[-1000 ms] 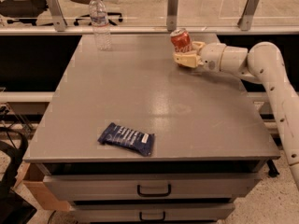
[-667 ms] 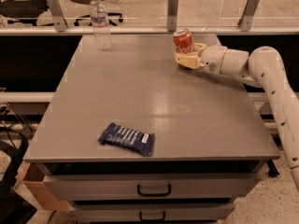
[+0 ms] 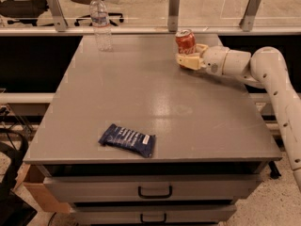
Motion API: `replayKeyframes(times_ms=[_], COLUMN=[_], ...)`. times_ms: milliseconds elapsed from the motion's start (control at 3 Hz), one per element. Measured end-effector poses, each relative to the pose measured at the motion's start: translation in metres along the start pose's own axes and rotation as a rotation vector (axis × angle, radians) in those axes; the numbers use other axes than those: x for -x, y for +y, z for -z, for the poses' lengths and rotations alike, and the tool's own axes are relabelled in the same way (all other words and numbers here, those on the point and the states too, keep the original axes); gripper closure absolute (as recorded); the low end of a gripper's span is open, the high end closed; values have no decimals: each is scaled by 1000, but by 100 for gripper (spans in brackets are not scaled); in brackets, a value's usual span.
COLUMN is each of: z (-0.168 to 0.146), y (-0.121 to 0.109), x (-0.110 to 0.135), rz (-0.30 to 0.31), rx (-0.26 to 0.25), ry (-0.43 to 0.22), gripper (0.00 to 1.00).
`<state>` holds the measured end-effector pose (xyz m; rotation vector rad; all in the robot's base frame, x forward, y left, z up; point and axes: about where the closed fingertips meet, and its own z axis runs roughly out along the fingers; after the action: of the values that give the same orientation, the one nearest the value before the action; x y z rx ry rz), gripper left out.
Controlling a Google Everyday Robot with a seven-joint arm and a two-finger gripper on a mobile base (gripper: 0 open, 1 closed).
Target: Place coke can upright
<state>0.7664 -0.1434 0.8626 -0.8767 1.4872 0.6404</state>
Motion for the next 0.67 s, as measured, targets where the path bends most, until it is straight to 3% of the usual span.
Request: replayKeyframes(times_ms=[333,667], z=[0,0], y=[0,0], x=[1,1], rz=[0,0], rx=[0,0], ry=[0,0], gripper=[100,82])
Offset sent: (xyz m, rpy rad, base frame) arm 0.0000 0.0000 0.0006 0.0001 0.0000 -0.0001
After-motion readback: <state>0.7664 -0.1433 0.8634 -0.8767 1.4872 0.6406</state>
